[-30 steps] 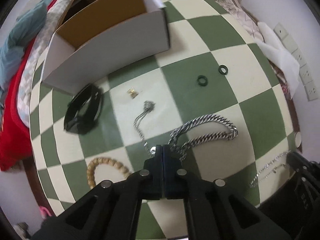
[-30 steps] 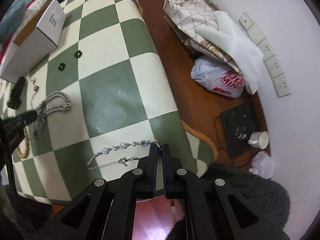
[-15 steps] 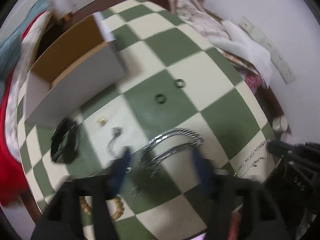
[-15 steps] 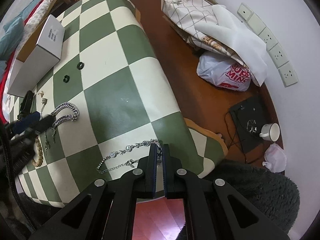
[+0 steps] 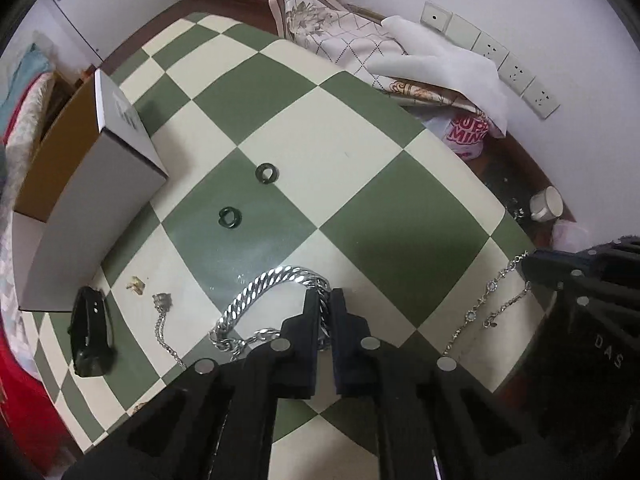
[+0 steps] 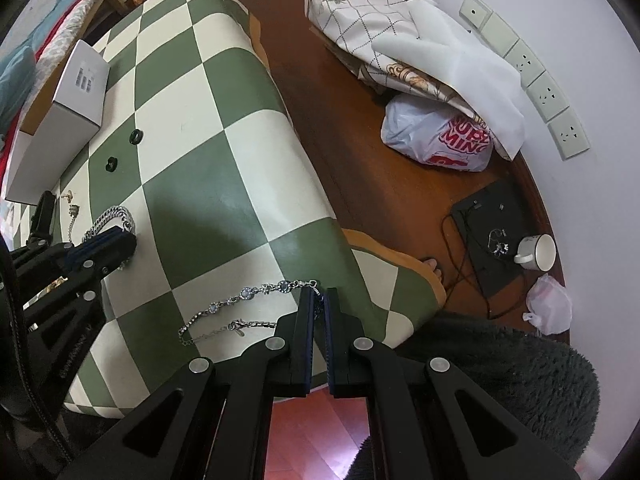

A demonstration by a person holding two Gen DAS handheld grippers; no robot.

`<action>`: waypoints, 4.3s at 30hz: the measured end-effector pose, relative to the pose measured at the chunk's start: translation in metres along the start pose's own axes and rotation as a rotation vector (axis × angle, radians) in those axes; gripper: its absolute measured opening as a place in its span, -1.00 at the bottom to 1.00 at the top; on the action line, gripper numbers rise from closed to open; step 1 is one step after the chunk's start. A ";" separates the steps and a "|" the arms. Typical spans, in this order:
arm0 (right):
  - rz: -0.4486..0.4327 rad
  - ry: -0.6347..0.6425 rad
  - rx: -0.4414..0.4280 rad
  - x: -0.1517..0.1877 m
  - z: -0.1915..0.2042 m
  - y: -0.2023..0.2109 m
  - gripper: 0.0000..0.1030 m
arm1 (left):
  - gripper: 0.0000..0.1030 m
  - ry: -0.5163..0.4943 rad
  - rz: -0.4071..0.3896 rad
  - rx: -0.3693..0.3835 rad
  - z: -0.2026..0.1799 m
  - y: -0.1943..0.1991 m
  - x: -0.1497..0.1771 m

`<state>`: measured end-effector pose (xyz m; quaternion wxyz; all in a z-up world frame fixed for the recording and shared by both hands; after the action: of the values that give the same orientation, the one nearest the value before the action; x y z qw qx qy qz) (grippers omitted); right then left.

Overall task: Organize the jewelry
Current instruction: 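Carry both held bracelets over the white box and open both tools to drop them, then withdraw both tools from the box toward the remaining jewelry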

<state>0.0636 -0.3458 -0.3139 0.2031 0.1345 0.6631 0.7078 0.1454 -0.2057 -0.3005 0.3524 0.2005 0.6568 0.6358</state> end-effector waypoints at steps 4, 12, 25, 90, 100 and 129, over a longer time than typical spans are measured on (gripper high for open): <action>-0.001 0.003 -0.007 -0.001 0.003 0.000 -0.91 | -0.96 0.050 0.007 -0.008 0.006 -0.003 -0.001; -0.035 0.010 -0.075 -0.001 0.012 0.019 -0.91 | -0.97 0.227 -0.034 0.002 0.035 0.037 0.023; -0.125 0.063 -0.177 -0.002 0.043 0.081 -0.91 | -0.97 0.366 -0.154 0.013 0.083 0.118 0.044; -0.197 0.438 0.053 -0.114 0.273 0.063 0.98 | 1.00 0.761 -0.228 -0.316 0.283 0.124 0.048; -0.332 0.418 0.010 -0.086 0.265 0.119 0.98 | 1.00 0.761 -0.323 -0.368 0.256 0.174 0.071; -0.219 0.248 -0.097 -0.030 0.157 0.074 0.22 | 0.99 0.727 -0.111 -0.286 0.181 0.095 0.120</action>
<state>0.1541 -0.2239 -0.2248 0.2019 -0.0371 0.6588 0.7238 0.1766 0.0158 -0.2223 0.1549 -0.1247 0.6535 0.7304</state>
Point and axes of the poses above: each gripper's, at about its wrist camera, not at the fingertips, and y roughly against the way its jaws point, z to its left, x to its underside, the point moved 4 cm from there along -y, roughly the way its jaws point, and after that the axes turned 3 degrees about -y, right-handed, at the moved point
